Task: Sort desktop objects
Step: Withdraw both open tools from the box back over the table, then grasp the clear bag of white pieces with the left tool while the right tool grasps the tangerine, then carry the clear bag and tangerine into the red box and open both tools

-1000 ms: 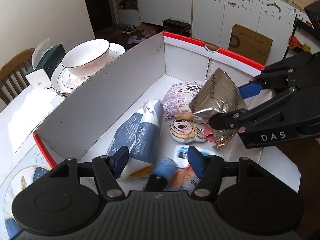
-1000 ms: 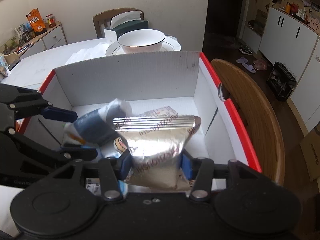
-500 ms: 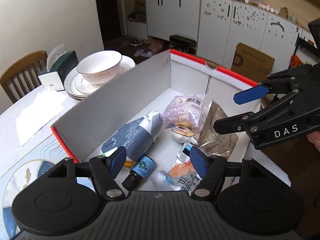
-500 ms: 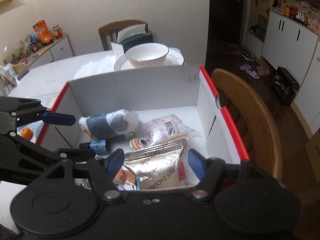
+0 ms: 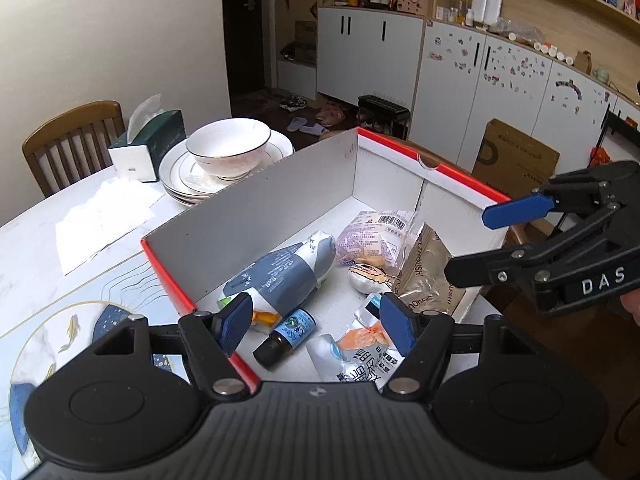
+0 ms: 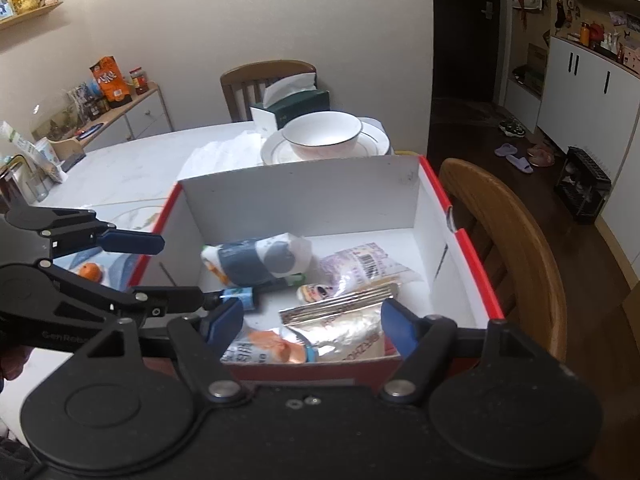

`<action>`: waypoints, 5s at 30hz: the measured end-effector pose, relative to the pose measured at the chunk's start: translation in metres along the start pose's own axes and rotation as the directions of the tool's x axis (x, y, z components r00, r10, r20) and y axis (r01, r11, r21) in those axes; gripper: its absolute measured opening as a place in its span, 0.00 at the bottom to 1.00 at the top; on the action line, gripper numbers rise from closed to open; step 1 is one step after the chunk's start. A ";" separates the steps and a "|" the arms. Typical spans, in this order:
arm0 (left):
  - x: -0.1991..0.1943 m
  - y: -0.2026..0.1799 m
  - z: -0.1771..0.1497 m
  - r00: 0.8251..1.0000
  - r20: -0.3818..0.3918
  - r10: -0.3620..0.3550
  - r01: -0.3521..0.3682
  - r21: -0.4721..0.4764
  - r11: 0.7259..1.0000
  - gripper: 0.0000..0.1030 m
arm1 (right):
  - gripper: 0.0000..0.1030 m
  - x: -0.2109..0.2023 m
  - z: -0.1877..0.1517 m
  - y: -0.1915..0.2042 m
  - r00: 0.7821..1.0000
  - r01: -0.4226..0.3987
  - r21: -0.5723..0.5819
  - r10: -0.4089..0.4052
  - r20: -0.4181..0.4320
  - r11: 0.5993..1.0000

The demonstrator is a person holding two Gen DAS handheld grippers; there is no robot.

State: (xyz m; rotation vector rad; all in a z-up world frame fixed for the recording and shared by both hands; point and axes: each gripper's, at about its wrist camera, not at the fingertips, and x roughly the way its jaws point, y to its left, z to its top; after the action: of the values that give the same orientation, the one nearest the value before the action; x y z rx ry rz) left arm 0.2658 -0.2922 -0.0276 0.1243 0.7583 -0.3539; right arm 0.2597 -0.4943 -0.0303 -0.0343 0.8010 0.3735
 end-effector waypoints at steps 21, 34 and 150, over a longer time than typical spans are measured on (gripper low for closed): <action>-0.060 0.065 -0.028 0.995 0.092 -0.025 0.032 -0.082 0.996 0.81 | 0.94 -0.014 -0.002 0.082 0.999 0.015 -0.015 -0.015 0.043 1.000; -0.093 0.151 -0.059 0.994 0.112 -0.016 0.024 -0.079 0.997 1.00 | 1.00 0.009 0.005 0.175 0.996 0.059 0.002 -0.059 0.061 0.998; -0.047 0.348 -0.131 0.978 -0.071 0.198 -0.208 -0.164 0.964 0.22 | 0.34 0.164 0.013 0.310 0.982 0.047 -0.068 -0.058 -0.178 0.997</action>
State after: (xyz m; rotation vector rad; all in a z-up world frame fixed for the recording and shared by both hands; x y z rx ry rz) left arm 0.2734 0.0762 -0.0953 0.0497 0.8182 -0.0897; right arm 0.2671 -0.1512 -0.1031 -0.1500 0.9645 0.3491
